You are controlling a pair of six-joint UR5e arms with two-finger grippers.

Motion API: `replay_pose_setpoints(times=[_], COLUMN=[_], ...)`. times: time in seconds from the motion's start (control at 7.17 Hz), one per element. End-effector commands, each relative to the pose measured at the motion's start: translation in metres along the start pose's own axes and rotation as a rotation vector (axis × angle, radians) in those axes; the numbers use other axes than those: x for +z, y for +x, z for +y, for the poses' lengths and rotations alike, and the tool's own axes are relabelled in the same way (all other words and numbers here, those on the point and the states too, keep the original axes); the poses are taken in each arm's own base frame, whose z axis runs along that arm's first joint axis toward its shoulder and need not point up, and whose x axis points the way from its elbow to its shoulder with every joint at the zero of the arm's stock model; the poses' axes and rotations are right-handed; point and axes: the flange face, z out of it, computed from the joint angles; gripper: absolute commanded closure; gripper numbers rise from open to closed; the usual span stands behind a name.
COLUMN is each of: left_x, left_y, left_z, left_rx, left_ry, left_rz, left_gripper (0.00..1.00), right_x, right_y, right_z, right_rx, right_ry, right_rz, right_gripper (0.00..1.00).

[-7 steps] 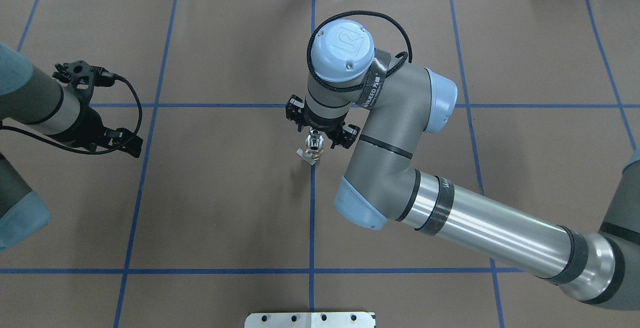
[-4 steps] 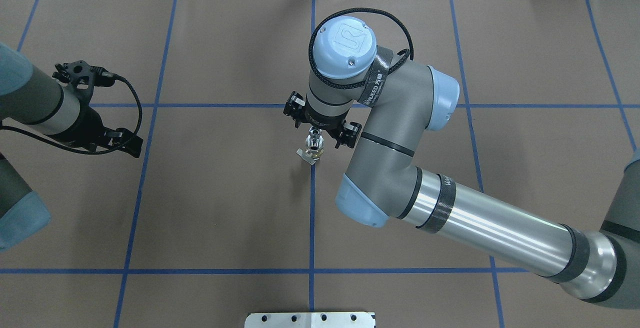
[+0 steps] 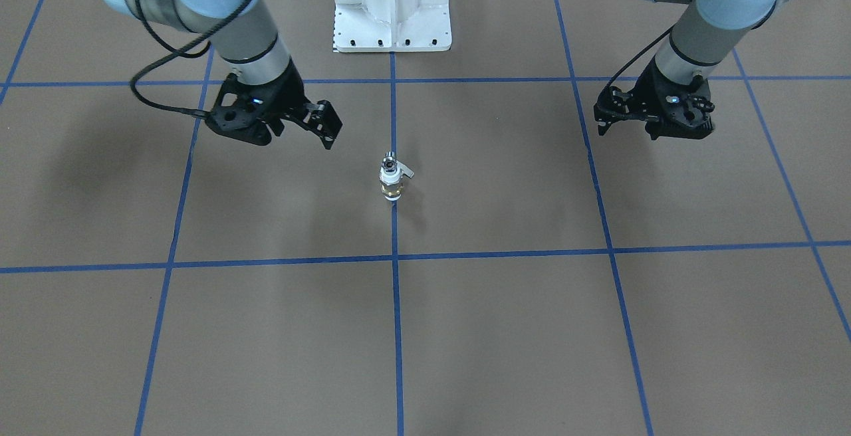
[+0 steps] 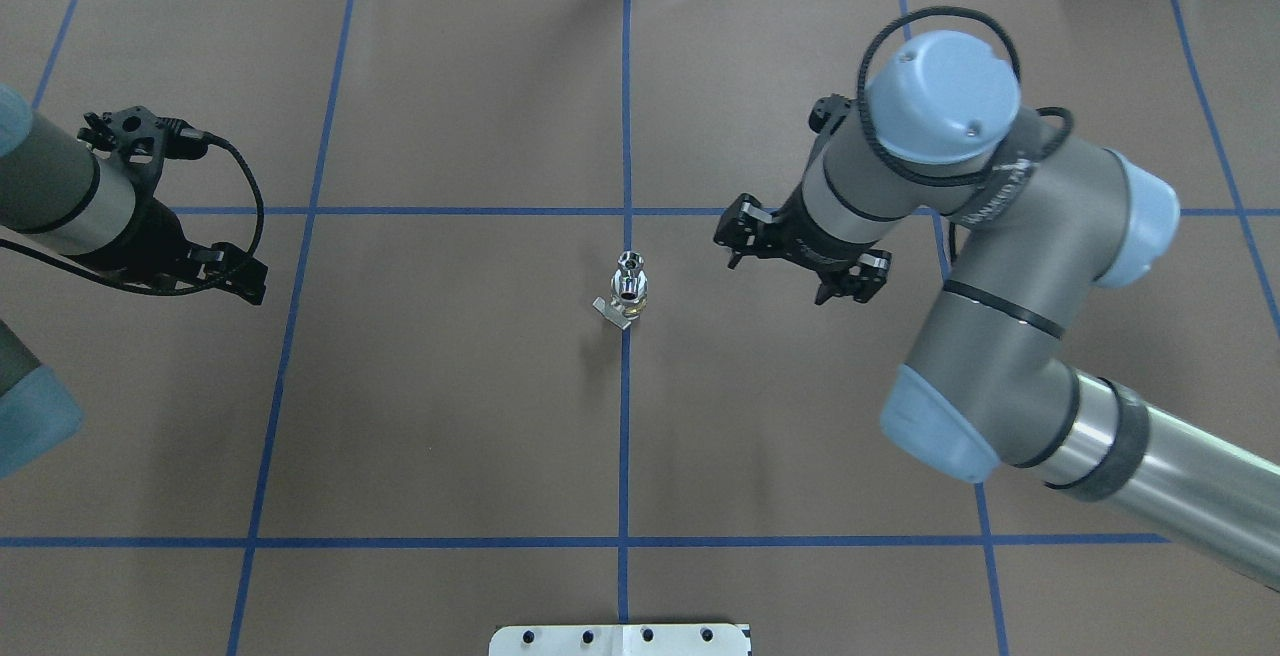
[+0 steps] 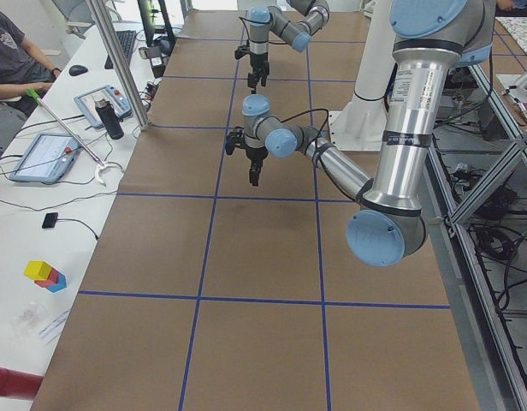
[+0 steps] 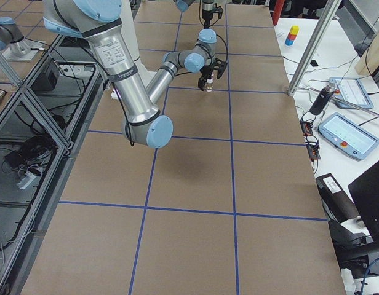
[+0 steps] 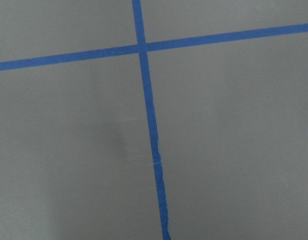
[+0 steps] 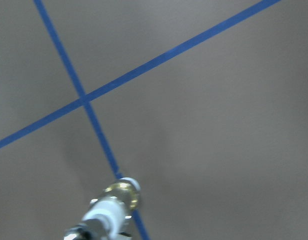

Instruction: Assemble PPR valve and pipe with both arms

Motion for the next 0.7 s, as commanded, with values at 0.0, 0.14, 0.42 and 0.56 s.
replay_pose_setpoints(times=[0.0,0.14,0.42,0.56], left_x=[-0.017,-0.024,-0.043,-0.051], left_y=[-0.058,-0.106,-0.184,-0.218], left_z=[-0.001,0.007,0.024,0.037], left_rx=[0.050,0.095,0.151,0.160], left_ry=[-0.010,-0.016,-0.010,-0.010], left_rz=[-0.003,-0.027,-0.066,-0.085], left_gripper=[0.00,0.00,0.00,0.00], right_x=[-0.019,-0.025,-0.053,-0.069], right_y=[0.101,0.146,0.256,0.322], right_z=[-0.036,-0.060,-0.106,-0.125], right_rx=[-0.108,-0.154,-0.251,-0.296], right_ry=[0.001,0.018,-0.015,-0.014], right_rz=[0.049,0.089,0.122,0.141], right_gripper=[0.00,0.00,0.00,0.00])
